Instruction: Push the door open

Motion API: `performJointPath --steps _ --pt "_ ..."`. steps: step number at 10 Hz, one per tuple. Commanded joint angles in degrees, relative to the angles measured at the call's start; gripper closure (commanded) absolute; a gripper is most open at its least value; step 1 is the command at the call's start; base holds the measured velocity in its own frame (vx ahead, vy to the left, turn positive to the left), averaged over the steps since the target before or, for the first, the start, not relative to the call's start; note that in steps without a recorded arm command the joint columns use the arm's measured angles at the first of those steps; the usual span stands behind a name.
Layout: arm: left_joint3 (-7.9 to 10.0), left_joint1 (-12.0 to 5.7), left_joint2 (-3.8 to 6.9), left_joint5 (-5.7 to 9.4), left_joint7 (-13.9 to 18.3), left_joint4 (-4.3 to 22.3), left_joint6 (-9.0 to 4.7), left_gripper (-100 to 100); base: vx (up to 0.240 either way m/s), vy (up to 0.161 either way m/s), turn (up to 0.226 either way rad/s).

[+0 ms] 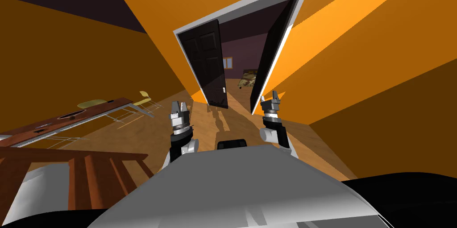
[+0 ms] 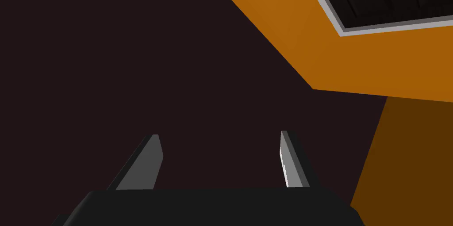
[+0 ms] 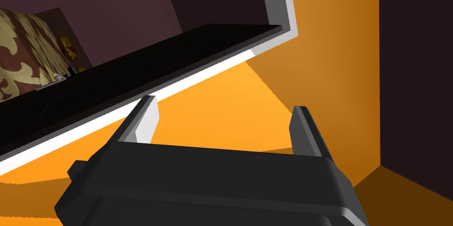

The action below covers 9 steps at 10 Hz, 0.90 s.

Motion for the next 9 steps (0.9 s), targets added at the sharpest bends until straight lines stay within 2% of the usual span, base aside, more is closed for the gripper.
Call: performJointPath --steps 1,7,9 --pt "-0.16 -0.86 0.67 0.36 0.14 2.04 -0.18 -100 0.074 -0.004 -0.059" --pt "-0.71 -3.77 2.43 1.57 0.62 8.95 -0.80 -100 0.134 0.023 -0.052" --pt "-0.97 -5.14 3.07 2.14 0.85 12.22 -1.10 -100 0.110 0.014 -0.065"
